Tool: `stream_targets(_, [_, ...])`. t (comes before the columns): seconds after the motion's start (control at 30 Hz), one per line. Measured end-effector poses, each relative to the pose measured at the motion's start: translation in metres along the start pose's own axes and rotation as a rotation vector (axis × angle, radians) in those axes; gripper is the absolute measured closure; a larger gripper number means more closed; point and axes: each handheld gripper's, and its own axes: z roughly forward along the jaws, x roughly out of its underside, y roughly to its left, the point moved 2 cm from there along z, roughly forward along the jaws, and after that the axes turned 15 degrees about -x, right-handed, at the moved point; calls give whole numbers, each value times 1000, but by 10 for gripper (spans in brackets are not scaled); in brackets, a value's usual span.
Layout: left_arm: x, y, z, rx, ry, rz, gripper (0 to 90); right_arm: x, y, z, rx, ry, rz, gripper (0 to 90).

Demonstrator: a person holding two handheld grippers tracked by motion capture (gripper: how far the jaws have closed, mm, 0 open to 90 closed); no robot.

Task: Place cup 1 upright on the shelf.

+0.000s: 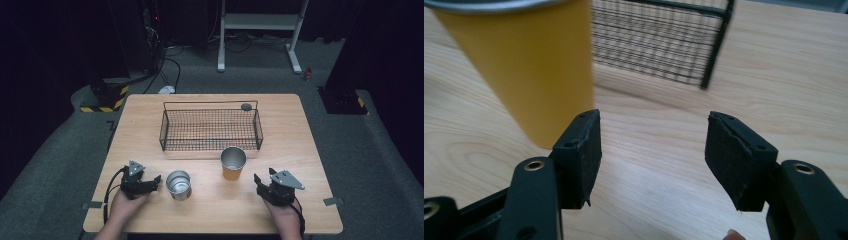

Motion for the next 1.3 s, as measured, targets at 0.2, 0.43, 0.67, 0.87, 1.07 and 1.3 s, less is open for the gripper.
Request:
stream_targets(0.2, [2,0,-2,-1,0,3,185,-9,11,6,-72,-7,-33,352])
stream_targets(0.43, [3,-1,-4,-9,3,-9,185,-15,24,20,-122,9,-57,196])
stream_targets(0.67, [5,-3,-6,-20,13,-16,149,-22,33,30,-134,3,-85,135])
stream_targets(0.87, [5,-4,-7,-33,18,-27,141,-28,37,47,-147,-4,-70,104])
stream_targets(1.07, [2,-6,-2,-14,31,-6,69,-33,40,56,-165,-35,-74,104])
stream_targets(1.3, [2,-6,-2,-14,29,-4,68,-41,40,63,-166,-62,-71,109])
